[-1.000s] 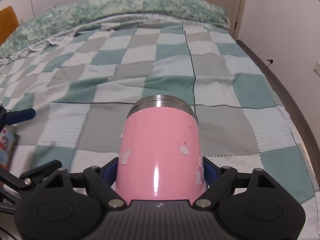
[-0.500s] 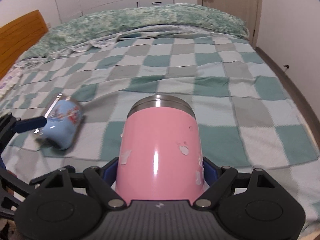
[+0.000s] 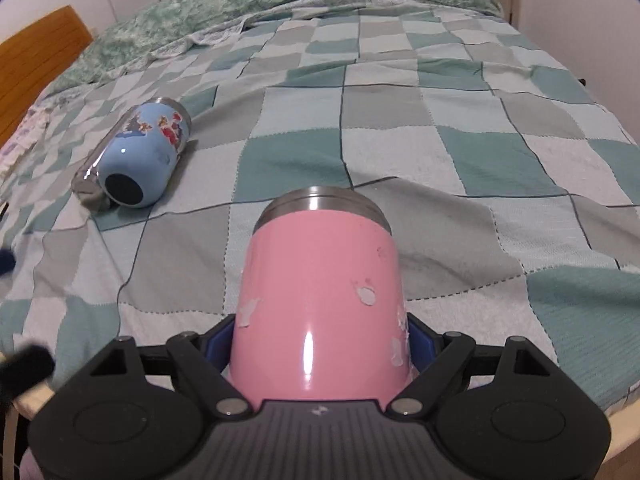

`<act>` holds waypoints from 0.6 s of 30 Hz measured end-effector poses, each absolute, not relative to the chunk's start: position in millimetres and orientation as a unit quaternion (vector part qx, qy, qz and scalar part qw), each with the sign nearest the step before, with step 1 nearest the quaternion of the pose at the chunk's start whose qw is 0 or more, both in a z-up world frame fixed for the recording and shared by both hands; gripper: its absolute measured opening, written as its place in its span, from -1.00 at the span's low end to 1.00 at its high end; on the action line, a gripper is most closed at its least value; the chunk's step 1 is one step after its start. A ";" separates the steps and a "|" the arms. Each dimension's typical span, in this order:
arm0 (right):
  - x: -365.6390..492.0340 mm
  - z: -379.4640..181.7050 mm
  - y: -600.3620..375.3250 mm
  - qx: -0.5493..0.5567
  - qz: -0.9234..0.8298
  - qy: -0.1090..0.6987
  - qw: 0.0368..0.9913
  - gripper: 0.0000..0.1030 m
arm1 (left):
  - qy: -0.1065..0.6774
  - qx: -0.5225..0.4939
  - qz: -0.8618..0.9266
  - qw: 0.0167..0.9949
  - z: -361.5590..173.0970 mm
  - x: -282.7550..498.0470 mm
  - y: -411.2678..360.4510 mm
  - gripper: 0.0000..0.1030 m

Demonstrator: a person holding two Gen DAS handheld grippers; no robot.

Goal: Flip cup upright
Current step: 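Carry the pink cup toward the left gripper while the left gripper closes on it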

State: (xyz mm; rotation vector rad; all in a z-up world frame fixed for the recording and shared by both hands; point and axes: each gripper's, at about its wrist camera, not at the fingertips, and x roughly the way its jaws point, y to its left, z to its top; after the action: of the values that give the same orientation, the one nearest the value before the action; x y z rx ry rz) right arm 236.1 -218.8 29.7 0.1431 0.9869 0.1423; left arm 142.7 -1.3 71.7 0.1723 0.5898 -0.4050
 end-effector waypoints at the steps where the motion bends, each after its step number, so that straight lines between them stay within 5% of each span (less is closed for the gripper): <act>1: 234.5 29.7 -220.1 0.069 0.069 0.471 0.877 0.62 | 0.289 0.084 -0.194 0.934 72.3 140.7 -1.2 1.00; 5: 234.1 31.1 -220.8 0.056 0.080 0.466 0.879 0.63 | 0.289 0.076 -0.180 0.937 76.5 127.6 -1.1 1.00; 9: 221.8 46.0 -229.3 0.040 0.083 0.430 0.898 1.00 | 0.290 0.060 -0.158 0.942 79.0 118.1 0.6 1.00; 18: 160.3 67.3 -284.8 0.053 0.079 0.275 0.957 1.00 | 0.306 0.001 -0.151 0.940 71.5 112.8 -22.3 1.00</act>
State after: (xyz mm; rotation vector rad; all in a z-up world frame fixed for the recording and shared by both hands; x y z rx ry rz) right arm 160.3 -284.8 67.3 0.1073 0.5578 0.1609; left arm 112.8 -22.3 71.5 0.0026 0.6253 -0.3080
